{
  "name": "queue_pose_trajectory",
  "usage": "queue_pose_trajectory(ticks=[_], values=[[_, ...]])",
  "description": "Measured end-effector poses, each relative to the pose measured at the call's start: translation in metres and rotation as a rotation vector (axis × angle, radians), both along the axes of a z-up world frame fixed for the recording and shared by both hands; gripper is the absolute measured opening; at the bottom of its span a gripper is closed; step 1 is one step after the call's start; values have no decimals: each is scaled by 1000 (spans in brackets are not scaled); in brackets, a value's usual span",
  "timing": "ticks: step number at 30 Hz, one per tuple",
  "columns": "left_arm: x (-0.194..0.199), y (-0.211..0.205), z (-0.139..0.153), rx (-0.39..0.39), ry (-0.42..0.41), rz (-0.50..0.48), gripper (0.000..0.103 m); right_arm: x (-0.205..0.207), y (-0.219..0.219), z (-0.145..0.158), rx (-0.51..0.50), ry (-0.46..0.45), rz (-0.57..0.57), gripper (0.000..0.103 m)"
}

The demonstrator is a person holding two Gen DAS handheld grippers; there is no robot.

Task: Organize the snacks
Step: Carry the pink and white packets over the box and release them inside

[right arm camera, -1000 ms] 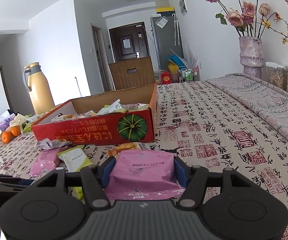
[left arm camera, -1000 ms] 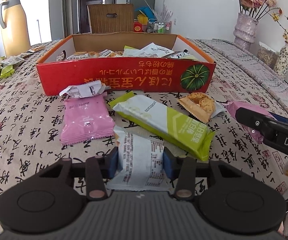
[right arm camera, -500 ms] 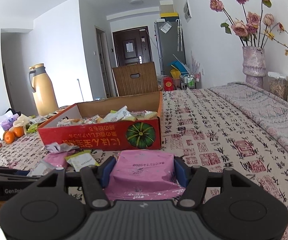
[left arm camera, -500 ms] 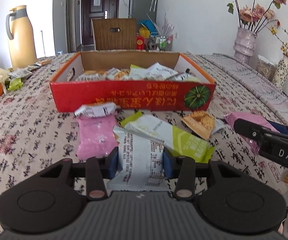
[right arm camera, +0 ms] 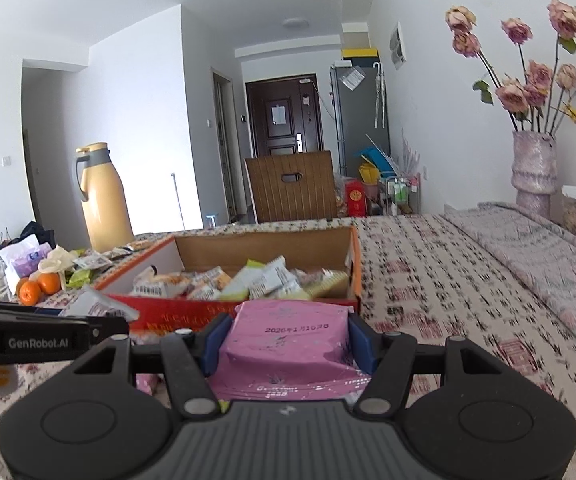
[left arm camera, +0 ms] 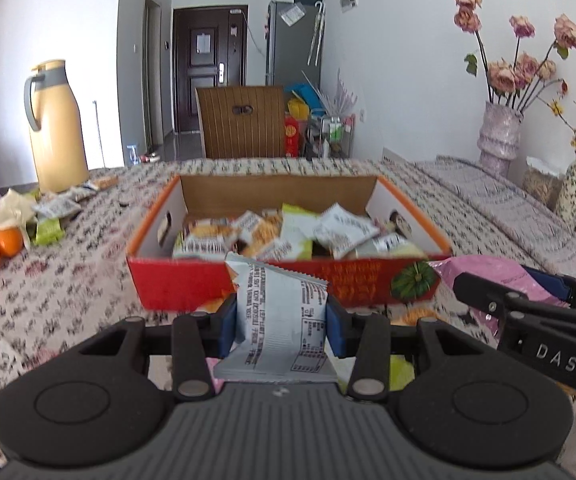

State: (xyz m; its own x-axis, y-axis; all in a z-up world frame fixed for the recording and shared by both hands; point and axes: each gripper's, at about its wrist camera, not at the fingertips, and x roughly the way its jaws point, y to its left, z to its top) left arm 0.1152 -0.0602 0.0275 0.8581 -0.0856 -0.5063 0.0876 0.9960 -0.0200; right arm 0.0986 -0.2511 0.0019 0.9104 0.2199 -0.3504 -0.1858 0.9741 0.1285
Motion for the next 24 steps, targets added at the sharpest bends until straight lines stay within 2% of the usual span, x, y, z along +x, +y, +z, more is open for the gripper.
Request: queue_pose_trajectory(ticks=[13,24], values=[[51,11,32,4,-80,32,44,57,15,29,-4,-52,4,61],[112,24,42,-2,-79,80,44,125,30,38,-28,-29,-16,61]])
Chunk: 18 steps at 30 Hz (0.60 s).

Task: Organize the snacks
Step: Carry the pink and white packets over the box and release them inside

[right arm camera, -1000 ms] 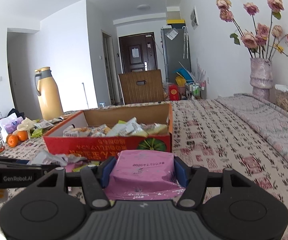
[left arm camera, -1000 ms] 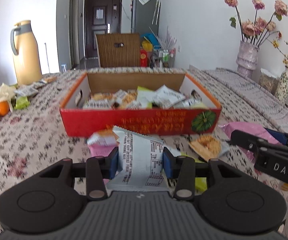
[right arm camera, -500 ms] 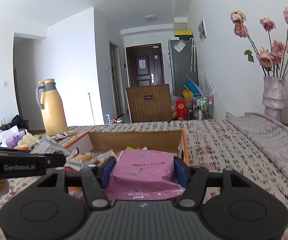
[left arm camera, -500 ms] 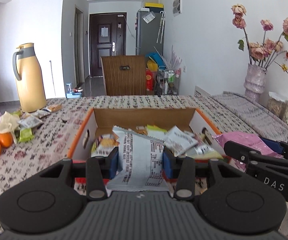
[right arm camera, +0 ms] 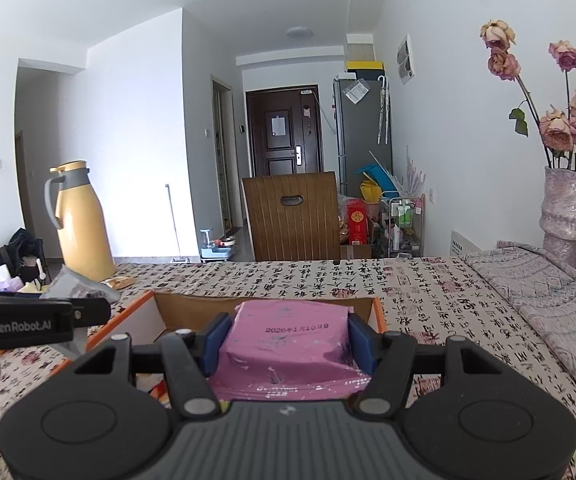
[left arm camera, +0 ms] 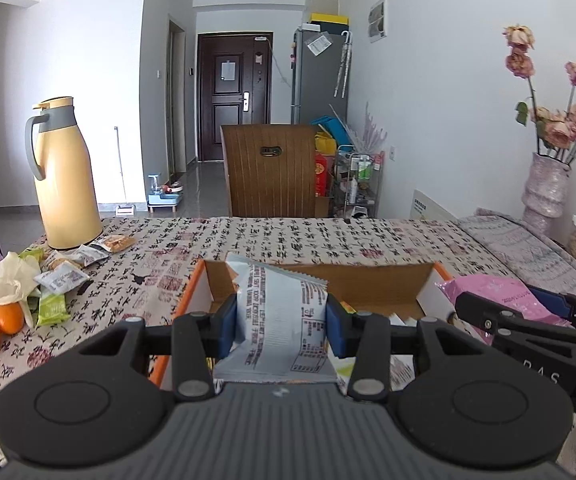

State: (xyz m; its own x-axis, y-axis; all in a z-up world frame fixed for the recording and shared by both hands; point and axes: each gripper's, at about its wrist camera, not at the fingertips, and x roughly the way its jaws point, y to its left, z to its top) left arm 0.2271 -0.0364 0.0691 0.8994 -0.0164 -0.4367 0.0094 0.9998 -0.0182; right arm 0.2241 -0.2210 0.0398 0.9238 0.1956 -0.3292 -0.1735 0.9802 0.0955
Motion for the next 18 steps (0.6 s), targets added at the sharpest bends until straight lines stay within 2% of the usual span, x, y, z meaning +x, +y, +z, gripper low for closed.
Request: queue_pose_trajectory(ticks=[9,18], values=[[43,7,-16,-24,31,33,44,40,6,-9,11,27,-19,61],[61,12,-41,-35,66,42,45,61,5,-33,8,91,-26,61]])
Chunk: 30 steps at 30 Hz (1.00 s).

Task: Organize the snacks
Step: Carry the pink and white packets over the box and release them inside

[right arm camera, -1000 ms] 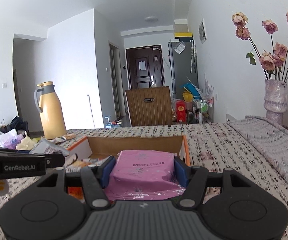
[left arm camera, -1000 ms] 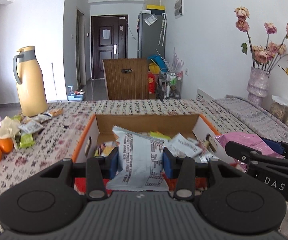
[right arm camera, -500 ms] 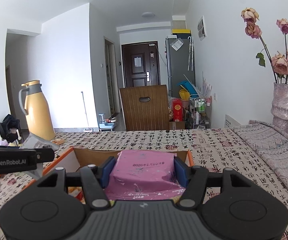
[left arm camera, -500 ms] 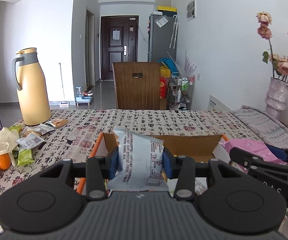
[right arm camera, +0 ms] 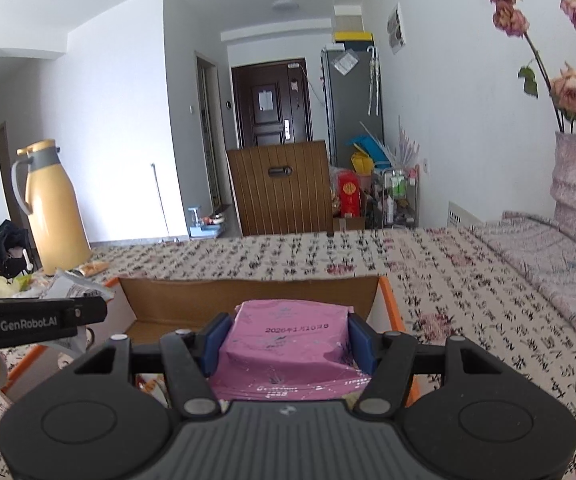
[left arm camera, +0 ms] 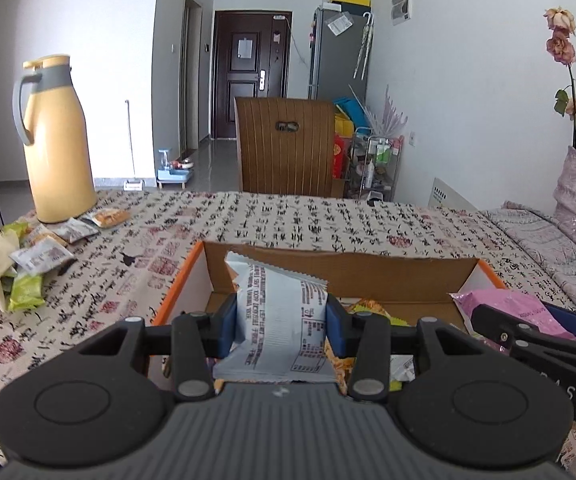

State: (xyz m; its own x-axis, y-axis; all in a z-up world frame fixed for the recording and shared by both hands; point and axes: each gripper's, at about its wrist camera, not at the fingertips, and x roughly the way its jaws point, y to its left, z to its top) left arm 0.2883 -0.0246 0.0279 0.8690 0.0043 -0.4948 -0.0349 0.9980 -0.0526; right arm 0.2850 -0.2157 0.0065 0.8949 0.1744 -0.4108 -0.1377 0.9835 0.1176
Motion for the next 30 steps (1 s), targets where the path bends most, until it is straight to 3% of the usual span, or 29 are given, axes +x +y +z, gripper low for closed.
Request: queue_pose_trajectory(ticks=[15,18,21,23,25,30], values=[[8,9,-17,-30,53,-3,45,6,8,-16,-44,51,3,62],[7,9,-17,-29,50,-2,48,6,8,-16,-44,51,6,62],[5,10,-16,-29,35,15,73,3,6,-14,-42,40,5,62],[1,10,-13,-23,15,31,92,2,4,-12,-35,33,8,77],[-2,10,-10,-16,-2,47,103,-1,3,-11,-32,22,1,85],[-3,14,-8,-28,-11,59,103,-5,0,-8,-11,9,-3,98]])
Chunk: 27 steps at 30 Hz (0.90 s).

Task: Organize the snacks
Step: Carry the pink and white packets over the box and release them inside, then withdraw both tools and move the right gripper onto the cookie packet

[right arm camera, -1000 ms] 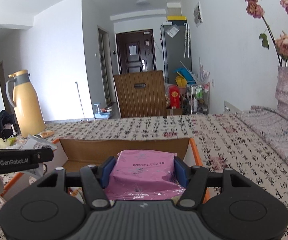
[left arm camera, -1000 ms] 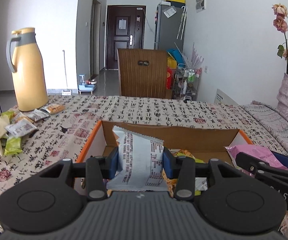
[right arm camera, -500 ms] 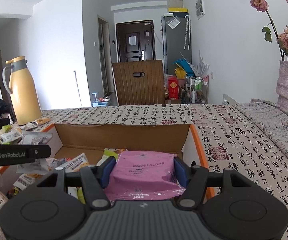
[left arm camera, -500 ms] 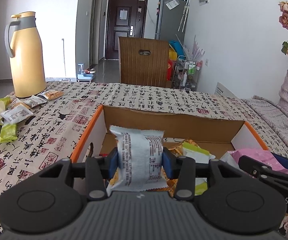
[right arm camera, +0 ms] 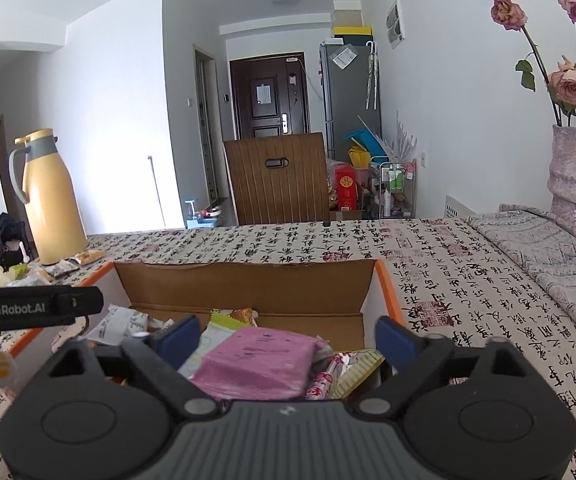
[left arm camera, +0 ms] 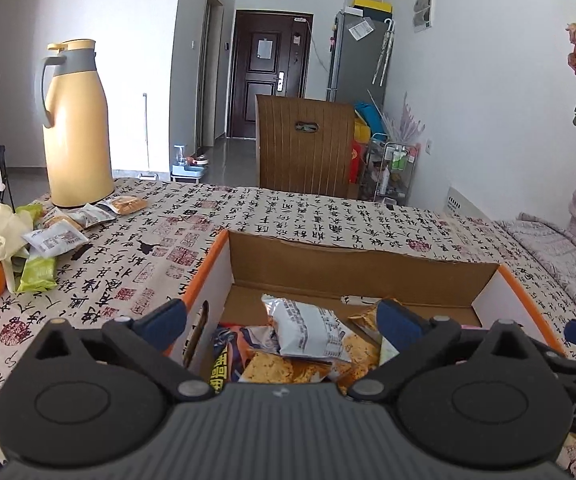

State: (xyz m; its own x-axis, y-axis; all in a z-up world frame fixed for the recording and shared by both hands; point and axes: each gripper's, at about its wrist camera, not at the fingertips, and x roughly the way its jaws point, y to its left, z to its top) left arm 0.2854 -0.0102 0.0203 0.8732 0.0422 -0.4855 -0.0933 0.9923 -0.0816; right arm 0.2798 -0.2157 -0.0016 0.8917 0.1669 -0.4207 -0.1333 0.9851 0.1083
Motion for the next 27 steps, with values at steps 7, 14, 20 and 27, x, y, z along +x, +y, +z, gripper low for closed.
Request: queue_pose_trajectory(ticks=[7,14,20,27], values=[[-1,1,1,-3,-3,2,103,-2,0,1,1,-4,-4,100],[-4,-1,5,6,-13,8,103,-2,0,3,1,-5,-8,101],[-16,-2,20,16,-43,22,103,-9,-3,14,3,-22,-15,103],[-40,2,32,26,-52,43,103,-30,0,26,-12,-28,7,103]])
